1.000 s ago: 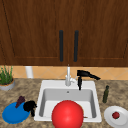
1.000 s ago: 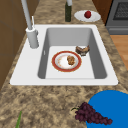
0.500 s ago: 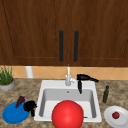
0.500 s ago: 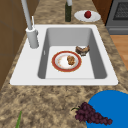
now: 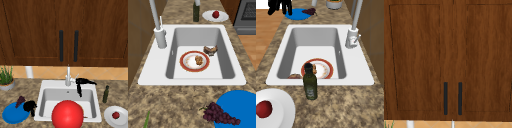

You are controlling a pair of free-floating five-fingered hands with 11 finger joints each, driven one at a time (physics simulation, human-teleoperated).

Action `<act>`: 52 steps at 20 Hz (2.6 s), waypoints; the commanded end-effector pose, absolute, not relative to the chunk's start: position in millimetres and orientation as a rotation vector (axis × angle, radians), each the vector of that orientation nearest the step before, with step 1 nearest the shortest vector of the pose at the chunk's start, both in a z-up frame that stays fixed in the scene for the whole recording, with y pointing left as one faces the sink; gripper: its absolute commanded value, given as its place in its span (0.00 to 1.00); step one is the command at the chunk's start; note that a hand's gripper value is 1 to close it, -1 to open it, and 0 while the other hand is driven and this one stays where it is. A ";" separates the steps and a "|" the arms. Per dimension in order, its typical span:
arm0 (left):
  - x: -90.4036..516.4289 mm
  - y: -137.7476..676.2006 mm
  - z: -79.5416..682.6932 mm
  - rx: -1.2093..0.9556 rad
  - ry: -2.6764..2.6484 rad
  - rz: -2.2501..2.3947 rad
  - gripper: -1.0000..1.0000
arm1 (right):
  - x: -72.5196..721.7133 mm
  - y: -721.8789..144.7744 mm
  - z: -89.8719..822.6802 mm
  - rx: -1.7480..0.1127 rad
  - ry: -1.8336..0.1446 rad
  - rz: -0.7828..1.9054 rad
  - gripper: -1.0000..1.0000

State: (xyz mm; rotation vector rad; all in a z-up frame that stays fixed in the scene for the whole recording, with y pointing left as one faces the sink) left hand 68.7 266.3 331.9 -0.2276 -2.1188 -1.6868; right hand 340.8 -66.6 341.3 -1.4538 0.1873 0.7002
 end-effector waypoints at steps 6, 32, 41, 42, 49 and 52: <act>68.7 266.3 331.9 -0.228 -2.119 -1.687 0.50 | 340.8 -66.6 307.0 -1.460 0.014 0.892 0.00; 68.7 266.3 331.9 -0.228 -2.119 -1.687 0.50 | 344.7 -66.7 225.7 -1.268 -0.438 1.311 0.00; 68.7 266.3 331.9 -0.228 -2.119 -1.687 0.50 | 352.0 -66.5 212.6 -1.172 -0.492 1.346 0.00; 68.7 266.3 331.9 -0.228 -2.119 -1.687 0.50 | 354.7 -66.0 210.7 -1.166 -0.505 1.350 0.00; 68.7 266.3 331.9 -0.228 -2.119 -1.687 0.50 | 355.7 -65.3 197.3 -1.119 -0.590 1.406 0.00; 68.7 266.3 331.9 -0.228 -2.119 -1.687 0.50 | 355.9 -65.3 192.6 -1.055 -0.652 1.421 0.00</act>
